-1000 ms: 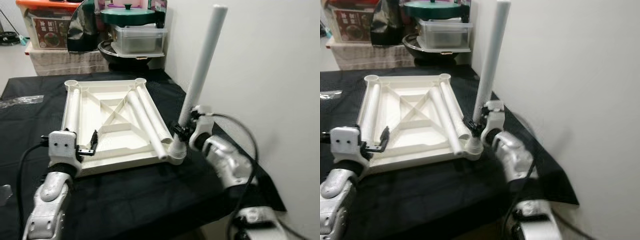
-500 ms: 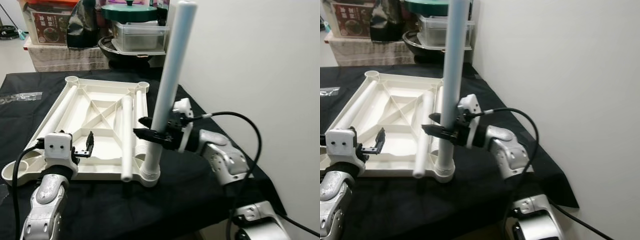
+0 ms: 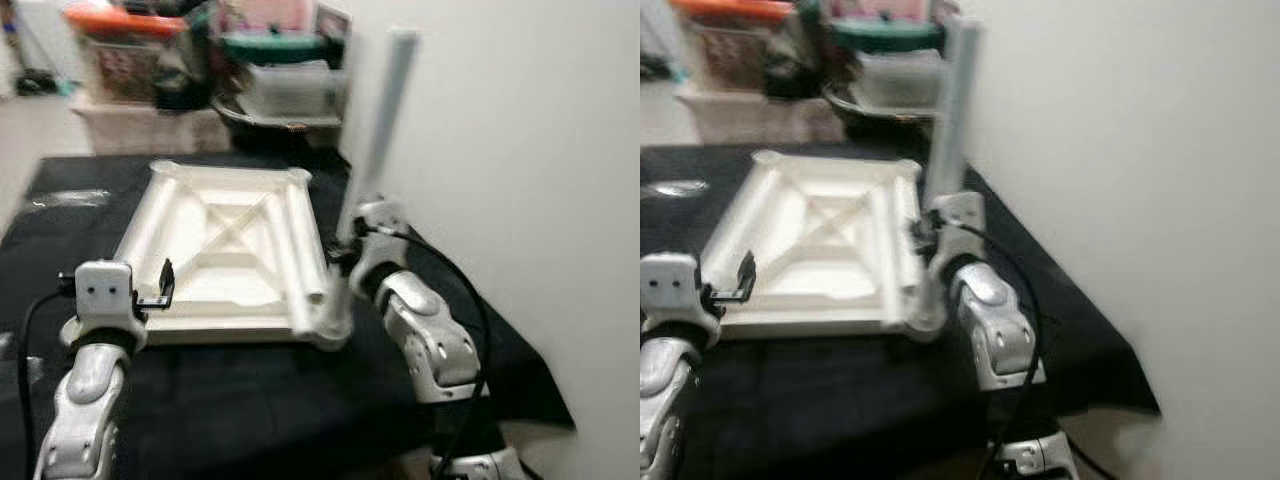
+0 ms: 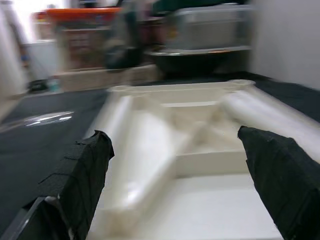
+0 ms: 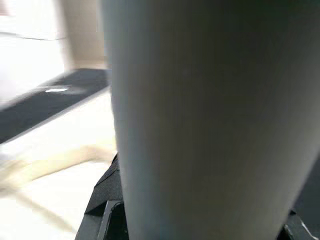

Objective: Building children table

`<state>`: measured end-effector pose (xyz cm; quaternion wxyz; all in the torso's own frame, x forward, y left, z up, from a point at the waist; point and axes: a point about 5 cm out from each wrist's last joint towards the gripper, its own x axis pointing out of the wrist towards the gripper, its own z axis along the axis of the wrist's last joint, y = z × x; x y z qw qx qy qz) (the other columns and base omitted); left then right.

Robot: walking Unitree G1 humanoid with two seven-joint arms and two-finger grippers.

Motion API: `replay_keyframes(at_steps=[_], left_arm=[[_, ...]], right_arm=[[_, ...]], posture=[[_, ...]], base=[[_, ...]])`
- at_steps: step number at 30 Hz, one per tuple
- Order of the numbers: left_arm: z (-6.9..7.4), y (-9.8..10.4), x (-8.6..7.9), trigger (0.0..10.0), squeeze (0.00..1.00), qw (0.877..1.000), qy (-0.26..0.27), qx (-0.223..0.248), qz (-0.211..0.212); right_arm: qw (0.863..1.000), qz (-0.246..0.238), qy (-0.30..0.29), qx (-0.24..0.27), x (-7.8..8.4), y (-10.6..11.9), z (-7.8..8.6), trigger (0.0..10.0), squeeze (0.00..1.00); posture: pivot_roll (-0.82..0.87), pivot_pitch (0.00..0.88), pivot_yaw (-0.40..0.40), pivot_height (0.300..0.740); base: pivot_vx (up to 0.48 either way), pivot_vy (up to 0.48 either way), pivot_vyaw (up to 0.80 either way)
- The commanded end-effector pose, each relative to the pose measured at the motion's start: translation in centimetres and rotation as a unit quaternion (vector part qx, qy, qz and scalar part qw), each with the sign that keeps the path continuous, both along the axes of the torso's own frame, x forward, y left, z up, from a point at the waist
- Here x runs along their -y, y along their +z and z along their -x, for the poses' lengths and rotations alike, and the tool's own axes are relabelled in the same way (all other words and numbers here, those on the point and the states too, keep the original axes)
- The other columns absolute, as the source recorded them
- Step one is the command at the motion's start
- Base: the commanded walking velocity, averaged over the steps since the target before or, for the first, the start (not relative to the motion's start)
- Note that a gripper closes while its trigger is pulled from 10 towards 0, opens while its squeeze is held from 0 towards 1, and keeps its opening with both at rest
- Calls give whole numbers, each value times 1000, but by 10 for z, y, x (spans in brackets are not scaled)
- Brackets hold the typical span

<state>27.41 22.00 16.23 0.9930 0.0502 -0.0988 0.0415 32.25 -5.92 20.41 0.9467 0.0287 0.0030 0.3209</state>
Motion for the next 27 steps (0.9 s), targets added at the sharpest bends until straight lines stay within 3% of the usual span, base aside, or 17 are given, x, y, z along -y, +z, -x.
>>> replay_keyframes(at_steps=[1, 2, 4, 5, 7, 9, 13, 14, 15, 19, 20, 21, 22, 23, 24, 25, 27], left_arm=[[-2, -5, 3, 10000, 0, 1000, -6, -12, -3], [-2, -5, 3, 10000, 0, 1000, -6, -11, -3], [-1, -4, 1, 10000, 0, 1000, -2, -10, -2], [-1, -4, 0, 10000, 0, 1000, -1, -9, -2], [0, -4, -1, 10000, 0, 1000, 0, -9, -2], [0, -5, 0, 10000, 0, 1000, 1, -9, -3], [1, -5, 0, 10000, 0, 1000, 4, -8, -3], [1, -4, -1, 10000, 0, 1000, 5, -7, -2], [2, -5, -1, 10000, 0, 1000, 7, -7, -2], [5, -6, -3, 10000, 0, 1000, 12, -8, -3], [6, -6, -3, 10000, 0, 1000, 12, -9, -3], [6, -7, -4, 10000, 0, 1000, 12, -10, -3], [6, -7, -4, 10000, 0, 1000, 12, -10, -3], [6, -7, -4, 10000, 0, 1000, 12, -10, -3], [6, -7, -4, 10000, 0, 1000, 12, -10, -3], [6, -7, -3, 10000, 0, 1000, 12, -11, -3], [5, -7, -2, 10000, 0, 1000, 10, -11, -3]], right_arm=[[999, -12, 43, -10, 0, -1, -4, 10000, 1000], [999, -13, 46, -2, 3, 2, -8, 10000, 1000], [991, 5, 134, 14, 3, 14, -7, 10000, 1000], [983, 5, 181, 29, 5, 20, -3, 10000, 0], [977, 4, 210, 40, 6, 24, 0, 10000, 0], [957, 20, 284, 64, 10, 27, 9, 10000, 0], [942, 36, 327, 68, 10, 24, 12, 10000, 0], [941, 40, 332, 59, 7, 18, 11, 3647, 0], [946, 45, 320, 39, 3, 11, 6, 0, 0], [983, 75, 164, -36, -2, -14, -21, 0, 0], [992, 87, 66, -63, 5, -22, -32, 0, 0], [989, 89, -75, -93, 22, -32, -44, 0, 0], [989, 89, -75, -93, 22, -32, -44, 0, 0], [976, 91, -162, -112, 35, -39, -48, 0, 0], [976, 91, -162, -112, 35, -39, -48, 0, 0], [961, 87, -226, -133, 48, -47, -46, 0, 0], [951, 70, -263, -148, 57, -50, -39, 0, 0]], posture=[[93, 0, -108, 740], [93, 0, -108, 740], [94, 0, -109, 740], [100, 0, -114, 740], [100, 0, -114, 740], [112, 0, -127, 740], [117, 0, -133, 740], [125, 0, -142, 740], [127, 0, -144, 740], [129, 0, -143, 740], [124, 0, -140, 740], [122, 0, -139, 740], [122, 0, -139, 740], [121, 0, -138, 740], [121, 0, -138, 740], [119, 0, -135, 740], [122, 0, -136, 740]], base=[[0, 0, 0], [0, 0, 0], [0, 0, 0], [0, 0, 0], [0, 0, 0], [0, 0, 0], [0, 0, 0], [0, 0, 0], [0, 0, 0], [0, 0, 0], [0, 0, 0], [0, 0, 0], [0, 0, 0], [0, 0, 0], [0, 0, 0], [0, 0, 0], [0, 0, 0]])
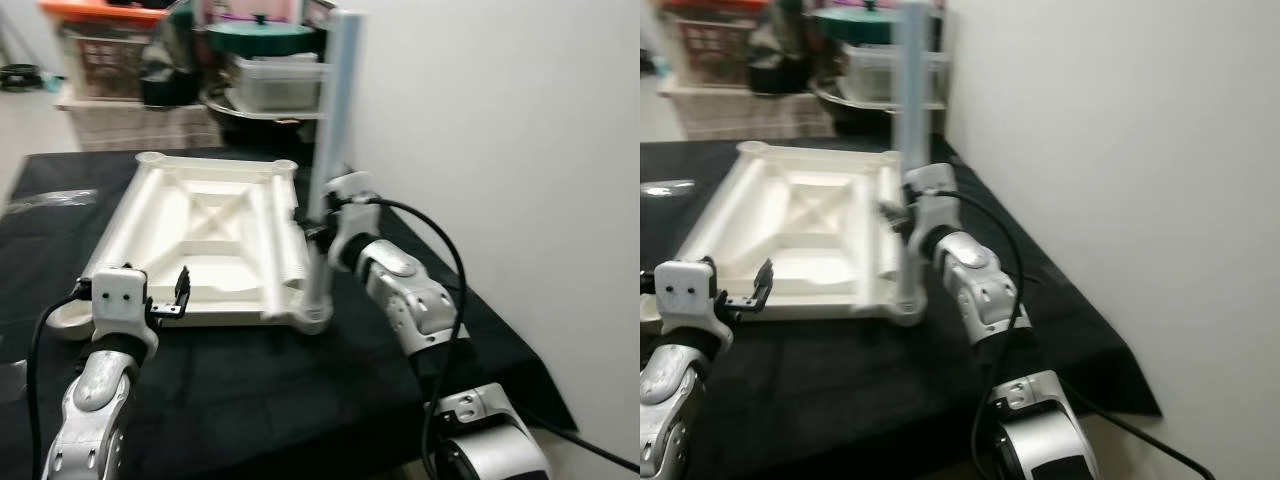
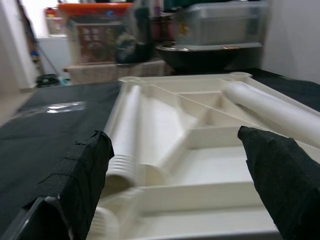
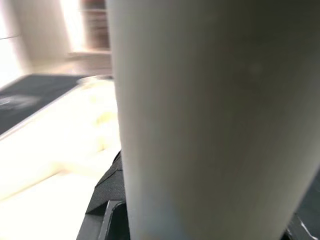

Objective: Building children table

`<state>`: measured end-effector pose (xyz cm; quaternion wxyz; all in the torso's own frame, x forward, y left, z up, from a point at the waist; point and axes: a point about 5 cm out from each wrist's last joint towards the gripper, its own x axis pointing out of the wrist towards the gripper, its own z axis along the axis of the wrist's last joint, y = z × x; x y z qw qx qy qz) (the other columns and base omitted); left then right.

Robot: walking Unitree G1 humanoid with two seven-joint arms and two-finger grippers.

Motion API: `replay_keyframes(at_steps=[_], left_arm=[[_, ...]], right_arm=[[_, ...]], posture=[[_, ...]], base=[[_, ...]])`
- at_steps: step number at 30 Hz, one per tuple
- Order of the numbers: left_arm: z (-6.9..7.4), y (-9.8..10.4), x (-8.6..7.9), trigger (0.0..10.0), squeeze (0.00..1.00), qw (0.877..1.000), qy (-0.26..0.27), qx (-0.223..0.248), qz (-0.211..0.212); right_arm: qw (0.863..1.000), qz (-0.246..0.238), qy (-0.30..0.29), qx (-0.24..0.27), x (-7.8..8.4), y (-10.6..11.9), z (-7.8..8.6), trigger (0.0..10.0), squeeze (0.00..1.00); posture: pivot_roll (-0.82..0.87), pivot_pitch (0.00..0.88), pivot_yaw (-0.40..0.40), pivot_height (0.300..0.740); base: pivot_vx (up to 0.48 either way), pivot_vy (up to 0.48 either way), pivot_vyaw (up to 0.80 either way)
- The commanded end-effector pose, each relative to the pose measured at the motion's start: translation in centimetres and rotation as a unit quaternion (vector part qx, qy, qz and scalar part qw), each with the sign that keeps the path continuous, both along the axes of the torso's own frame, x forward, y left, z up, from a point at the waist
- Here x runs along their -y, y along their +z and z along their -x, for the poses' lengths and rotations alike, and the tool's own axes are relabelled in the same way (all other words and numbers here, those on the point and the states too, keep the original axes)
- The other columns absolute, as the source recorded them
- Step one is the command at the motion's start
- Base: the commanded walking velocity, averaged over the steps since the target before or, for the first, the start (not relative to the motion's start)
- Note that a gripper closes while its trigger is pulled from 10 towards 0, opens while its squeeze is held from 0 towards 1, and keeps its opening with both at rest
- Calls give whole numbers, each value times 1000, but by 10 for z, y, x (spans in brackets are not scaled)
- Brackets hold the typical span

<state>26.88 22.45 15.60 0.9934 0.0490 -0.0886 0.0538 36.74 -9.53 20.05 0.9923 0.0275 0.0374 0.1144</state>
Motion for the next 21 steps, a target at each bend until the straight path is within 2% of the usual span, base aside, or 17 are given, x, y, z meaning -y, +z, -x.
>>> replay_keyframes(at_steps=[1, 2, 3, 4, 5, 6, 10, 11, 12, 13, 14, 15, 16, 17, 19, 20, 21], left_arm=[[-1, -1, 3, 10000, 0, 1000, -4, -1, -6], [-1, -1, 3, 10000, 0, 1000, -4, -1, -6], [-1, -1, 3, 10000, 0, 1000, -5, -1, -6], [-1, -1, 3, 10000, 0, 1000, -5, -1, -6], [-2, -1, 3, 10000, 0, 1000, -6, -2, -6], [-2, -2, 4, 10000, 0, 1000, -10, -4, -5], [-3, -4, 6, 10000, 0, 1000, -14, -6, -5], [-4, -3, 7, 10000, 0, 1000, -16, -5, -4], [-5, -2, 7, 10000, 0, 1000, -17, -2, -4], [-5, -2, 7, 10000, 0, 1000, -17, -2, -4], [-6, -1, 7, 10000, 0, 1000, -17, -1, -4], [-7, 0, 7, 10000, 0, 1000, -17, 0, -4], [-7, 0, 7, 10000, 0, 1000, -17, 0, -4], [-6, -1, 7, 10000, 0, 1000, -16, 0, -4], [-6, -1, 7, 10000, 0, 1000, -16, 0, -4], [-6, -1, 7, 10000, 0, 1000, -16, 0, -4], [-5, -2, 7, 10000, 0, 1000, -16, 0, -4]], right_arm=[[989, 22, -75, -125, 26, -47, 11, 0, 0], [989, 22, -75, -125, 26, -47, 11, 0, 0], [992, 6, -52, -117, 22, -42, 20, 4471, 0], [992, 6, -52, -117, 22, -42, 20, 4471, 0], [996, -9, -1, -84, 11, -30, 27, 10000, 0], [996, -29, 65, -49, -2, -17, 34, 10000, 0], [991, -48, 123, -14, -15, -5, 40, 10000, 0], [987, -39, 153, -8, -16, -1, 39, 10000, 1000], [981, -25, 193, 2, -16, 5, 33, 10000, 0], [981, -25, 193, 2, -16, 5, 33, 10000, 0], [976, -16, 219, 8, -16, 9, 29, 10000, 0], [963, -22, 269, 20, -16, 16, 29, 10000, 0], [963, -22, 269, 20, -16, 16, 29, 10000, 0], [940, -22, 339, 39, -15, 20, 34, 10000, 0], [901, -12, 430, 61, -12, 21, 42, 10000, 0], [901, -12, 430, 61, -12, 21, 42, 10000, 0], [890, -3, 453, 60, -11, 19, 43, 10000, 0]], posture=[[122, 0, -136, 740], [122, 0, -136, 740], [113, 0, -132, 740], [113, 0, -132, 740], [96, 0, -120, 740], [91, 0, -117, 740], [91, 0, -117, 740], [92, 0, -117, 740], [98, 0, -123, 740], [98, 0, -123, 740], [98, 0, -123, 740], [103, 0, -128, 740], [103, 0, -128, 740], [104, 0, -129, 740], [109, 0, -130, 740], [109, 0, -130, 740], [109, 0, -130, 740]], base=[[0, 0, 0], [0, 0, 0], [0, 0, 0], [0, 0, 0], [0, 0, 0], [0, 0, 0], [0, 0, 0], [0, 0, 0], [0, 0, 0], [0, 0, 0], [0, 0, 0], [0, 0, 0], [0, 0, 0], [0, 0, 0], [0, 0, 0], [0, 0, 0], [0, 0, 0]])
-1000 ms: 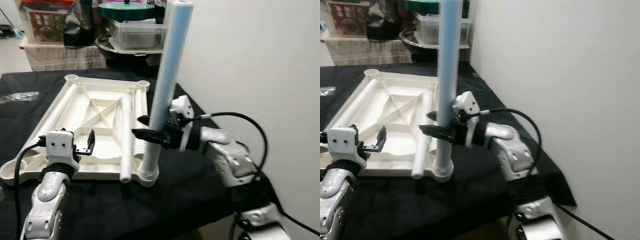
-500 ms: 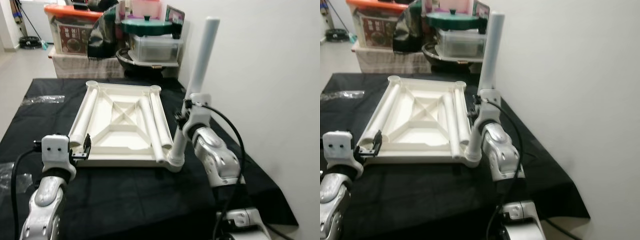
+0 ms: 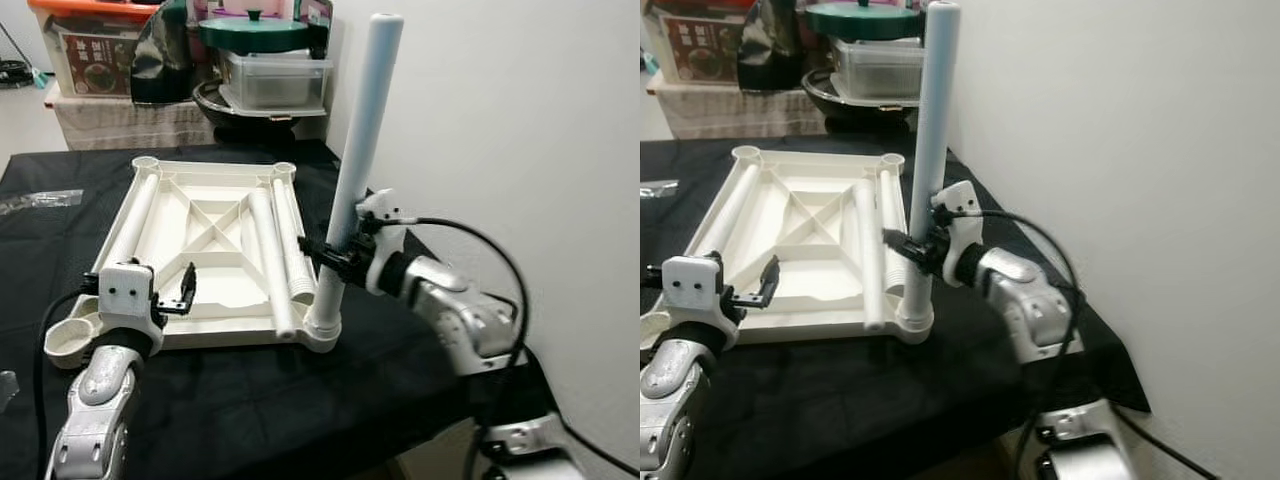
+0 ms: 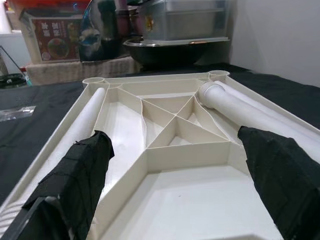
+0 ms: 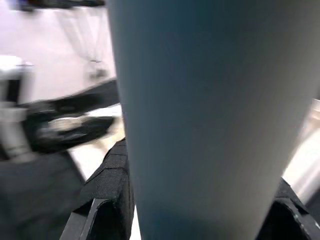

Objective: Building children table

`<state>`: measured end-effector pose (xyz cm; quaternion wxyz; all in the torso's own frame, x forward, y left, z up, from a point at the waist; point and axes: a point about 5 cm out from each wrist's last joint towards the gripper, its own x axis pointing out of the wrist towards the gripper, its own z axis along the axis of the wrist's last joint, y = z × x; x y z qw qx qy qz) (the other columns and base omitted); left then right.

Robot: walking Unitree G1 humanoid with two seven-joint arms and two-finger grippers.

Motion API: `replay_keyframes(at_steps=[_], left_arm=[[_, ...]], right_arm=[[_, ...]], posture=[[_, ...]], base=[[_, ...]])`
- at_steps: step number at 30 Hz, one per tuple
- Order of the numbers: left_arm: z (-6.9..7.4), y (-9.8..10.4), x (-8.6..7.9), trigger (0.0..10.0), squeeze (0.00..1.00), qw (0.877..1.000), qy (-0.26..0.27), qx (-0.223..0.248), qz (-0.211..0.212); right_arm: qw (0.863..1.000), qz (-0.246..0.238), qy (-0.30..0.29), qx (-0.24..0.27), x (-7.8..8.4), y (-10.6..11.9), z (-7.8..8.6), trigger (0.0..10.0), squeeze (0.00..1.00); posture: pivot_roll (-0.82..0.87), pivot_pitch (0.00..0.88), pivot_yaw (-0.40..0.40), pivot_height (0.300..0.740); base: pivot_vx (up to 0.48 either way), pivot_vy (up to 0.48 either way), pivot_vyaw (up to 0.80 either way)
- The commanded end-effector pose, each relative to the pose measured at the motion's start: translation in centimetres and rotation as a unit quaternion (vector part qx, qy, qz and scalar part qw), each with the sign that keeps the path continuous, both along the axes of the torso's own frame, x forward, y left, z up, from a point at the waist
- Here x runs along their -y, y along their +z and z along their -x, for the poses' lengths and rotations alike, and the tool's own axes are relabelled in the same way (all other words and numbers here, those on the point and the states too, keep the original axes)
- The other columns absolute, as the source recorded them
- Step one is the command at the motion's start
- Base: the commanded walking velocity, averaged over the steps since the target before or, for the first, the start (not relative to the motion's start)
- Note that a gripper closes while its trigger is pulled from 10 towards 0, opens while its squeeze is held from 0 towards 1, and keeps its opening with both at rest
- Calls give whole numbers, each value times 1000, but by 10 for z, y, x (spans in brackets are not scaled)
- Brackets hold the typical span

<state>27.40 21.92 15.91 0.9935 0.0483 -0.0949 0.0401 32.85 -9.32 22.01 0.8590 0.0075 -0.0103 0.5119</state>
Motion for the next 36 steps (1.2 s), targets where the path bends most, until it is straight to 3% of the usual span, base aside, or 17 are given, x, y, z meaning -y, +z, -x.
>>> replay_keyframes(at_steps=[1, 2, 3, 4, 13, 17, 18, 19, 22, 23, 25, 26, 27, 28, 29, 35, 36], left_arm=[[0, -5, 2, 10000, 0, 1000, -3, -6, -4], [0, -5, 2, 10000, 0, 1000, -3, -6, -4], [0, -5, 2, 10000, 0, 1000, -3, -6, -4], [0, -5, 2, 10000, 0, 1000, -4, -6, -4], [0, -5, 2, 10000, 0, 1000, -7, -7, -1], [-3, -9, 11, 10000, 0, 1000, -22, -12, 3], [-4, -8, 12, 10000, 0, 1000, -26, -12, 3], [-5, -8, 13, 10000, 0, 1000, -28, -12, 3], [-6, -8, 11, 10000, 0, 999, -32, -14, 2], [-7, -9, 12, 10000, 0, 999, -35, -15, 1], [-7, -9, 12, 10000, 0, 999, -37, -15, 0], [-8, -9, 13, 10000, 0, 999, -38, -15, 0], [-10, -6, 15, 10000, 0, 999, -43, -10, 1], [-10, -6, 15, 10000, 0, 999, -43, -10, 1], [-11, -5, 15, 10000, 0, 999, -45, -8, 1], [-10, -6, 14, 10000, 0, 999, -49, -10, -5], [-9, -5, 13, 10000, 0, 999, -49, -9, -6]], right_arm=[[998, 13, 57, 4, -9, -5, 3, 10000, 0], [998, 13, 57, 4, -9, -5, 3, 10000, 0], [998, 22, 65, -3, -11, -9, 2, 1922, 0], [998, 27, 61, -15, -14, -15, 1, 0, 0], [980, 52, -169, -88, -15, -45, -30, 0, 0], [856, 64, -485, -166, 24, -82, -31, 0, 0], [849, 47, -498, -169, 26, -82, -21, 3176, 0], [871, 29, -467, -150, 20, -76, -14, 10000, 0], [925, 14, -371, -86, -1, -56, 0, 10000, 0], [933, -4, -354, -68, -1, -50, 2, 10000, 353], [935, -17, -348, -57, -2, -46, 1, 10000, 353], [945, -21, -324, -45, -3, -42, 0, 10000, 1000], [971, -27, -234, -32, -9, -26, -9, 10000, 510], [971, -27, -234, -32, -9, -26, -9, 10000, 510], [984, -32, -175, -25, -11, -16, -12, 10000, 0], [999, 2, 40, 11, -12, -14, 1, 9804, 0], [998, 14, 59, 8, -14, -19, 1, 0, 0]], posture=[[109, 0, -130, 740], [109, 0, -130, 740], [109, 0, -130, 740], [113, 0, -133, 740], [75, 0, -111, 740], [44, 0, -88, 740], [44, 0, -88, 740], [44, 0, -88, 740], [11, 0, -68, 740], [9, 0, -66, 740], [9, 0, -66, 740], [15, 0, -67, 740], [22, 0, -67, 740], [22, 0, -67, 740], [25, 0, -65, 740], [38, 0, -67, 740], [69, 0, -83, 740]], base=[[0, 0, 0], [0, 0, 0], [0, 0, 0], [0, 0, 0], [0, 0, 0], [0, 0, 0], [0, 0, 0], [0, 0, 0], [0, 0, 0], [0, 0, 0], [0, 0, 0], [0, 0, 0], [0, 0, 0], [0, 0, 0], [0, 0, 0], [0, 0, 0], [0, 0, 0]])
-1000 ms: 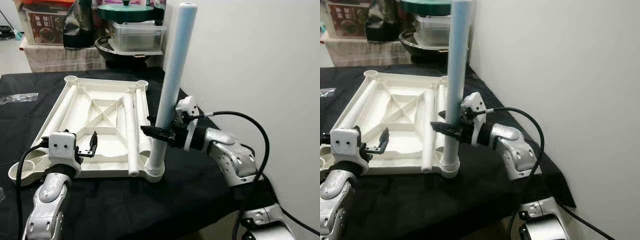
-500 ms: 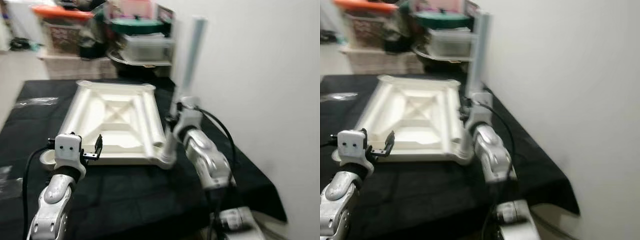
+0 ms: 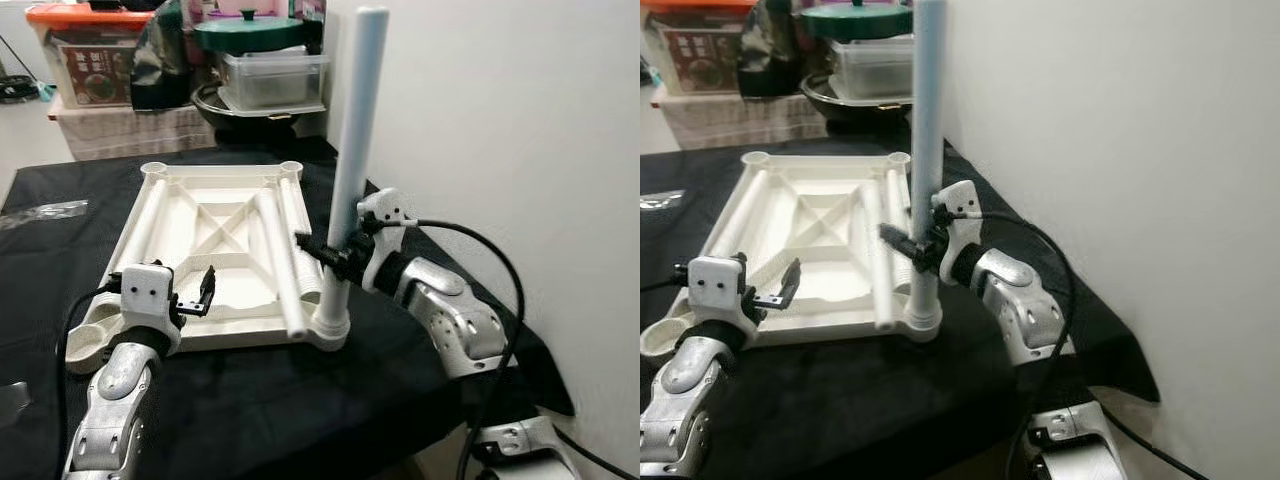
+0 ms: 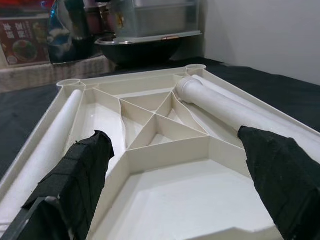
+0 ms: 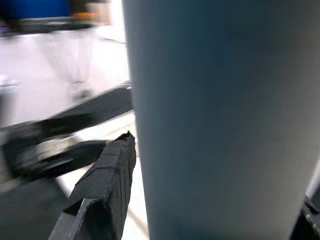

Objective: Building children table

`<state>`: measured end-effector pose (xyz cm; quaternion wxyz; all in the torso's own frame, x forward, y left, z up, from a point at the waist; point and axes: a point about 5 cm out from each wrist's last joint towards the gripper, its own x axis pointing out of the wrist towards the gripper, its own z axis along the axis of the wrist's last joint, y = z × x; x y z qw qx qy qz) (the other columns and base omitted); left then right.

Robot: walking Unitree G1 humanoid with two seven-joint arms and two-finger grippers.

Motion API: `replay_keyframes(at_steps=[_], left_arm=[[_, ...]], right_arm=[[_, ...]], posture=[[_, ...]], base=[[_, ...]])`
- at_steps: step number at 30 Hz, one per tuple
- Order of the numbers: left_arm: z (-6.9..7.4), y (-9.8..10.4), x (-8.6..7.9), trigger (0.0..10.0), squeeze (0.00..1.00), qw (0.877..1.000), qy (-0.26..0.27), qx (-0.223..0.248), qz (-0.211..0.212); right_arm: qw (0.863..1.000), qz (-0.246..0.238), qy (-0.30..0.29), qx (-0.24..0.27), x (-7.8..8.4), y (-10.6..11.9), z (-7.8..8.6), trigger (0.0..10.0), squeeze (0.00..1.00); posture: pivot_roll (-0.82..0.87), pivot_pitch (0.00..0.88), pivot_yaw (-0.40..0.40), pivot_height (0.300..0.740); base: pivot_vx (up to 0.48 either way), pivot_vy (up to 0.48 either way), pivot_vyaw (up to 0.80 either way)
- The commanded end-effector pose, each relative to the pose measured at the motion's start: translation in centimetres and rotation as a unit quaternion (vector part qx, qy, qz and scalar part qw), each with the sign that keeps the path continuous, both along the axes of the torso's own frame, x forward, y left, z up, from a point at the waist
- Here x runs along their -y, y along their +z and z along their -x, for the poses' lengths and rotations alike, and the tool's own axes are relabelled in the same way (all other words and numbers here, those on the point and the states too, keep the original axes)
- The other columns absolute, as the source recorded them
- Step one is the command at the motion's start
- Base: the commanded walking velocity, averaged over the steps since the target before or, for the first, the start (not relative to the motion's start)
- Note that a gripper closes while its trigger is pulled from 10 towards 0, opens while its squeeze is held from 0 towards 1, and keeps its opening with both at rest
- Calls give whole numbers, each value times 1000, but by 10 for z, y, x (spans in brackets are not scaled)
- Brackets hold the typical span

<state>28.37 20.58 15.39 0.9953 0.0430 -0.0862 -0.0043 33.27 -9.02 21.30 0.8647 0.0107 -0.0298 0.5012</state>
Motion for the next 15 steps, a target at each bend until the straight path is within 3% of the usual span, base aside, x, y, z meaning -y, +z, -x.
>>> replay_keyframes(at_steps=[1, 7, 8, 9, 10, 11, 12, 13, 14, 15], left_arm=[[1, 1, -1, 10000, 0, 1000, -4, 3, -7], [4, 2, -5, 10000, 0, 1000, 2, 2, -12], [5, 2, -7, 10000, 0, 1000, 3, 1, -14], [6, 1, -8, 10000, 0, 1000, 4, 1, -16], [6, 1, -8, 10000, 0, 1000, 4, 1, -16], [7, 1, -9, 10000, 0, 1000, 5, 0, -17], [7, 1, -9, 10000, 0, 1000, 5, 0, -17], [7, 1, -9, 10000, 0, 1000, 6, 0, -18], [7, 1, -9, 10000, 0, 1000, 6, 0, -18], [7, 1, -9, 10000, 0, 1000, 6, -1, -18]], right_arm=[[996, 34, 80, -10, -13, -16, 6, 0, 0], [997, 40, 66, -25, -24, -26, 5, 0, 0], [998, 45, 10, -42, -28, -34, 0, 0, 0], [983, 56, -148, -93, -19, -49, -17, 0, 0], [983, 56, -148, -93, -19, -49, -17, 0, 0], [955, 78, -263, -117, -9, -63, -24, 0, 0], [955, 78, -263, -117, -9, -63, -24, 0, 0], [919, 91, -361, -131, 3, -71, -28, 0, 0], [919, 91, -361, -131, 3, -71, -28, 0, 0], [890, 91, -425, -135, 14, -75, -23, 0, 0]], posture=[[72, 0, -83, 740], [94, 0, -86, 740], [101, 0, -86, 740], [102, 0, -86, 740], [102, 0, -86, 740], [97, 0, -85, 740], [97, 0, -85, 740], [100, 0, -85, 740], [100, 0, -85, 740], [95, 0, -85, 740]], base=[[0, 0, 0], [0, 0, 0], [0, 0, 0], [0, 0, 0], [0, 0, 0], [0, 0, 0], [0, 0, 0], [0, 0, 0], [0, 0, 0], [0, 0, 0]])
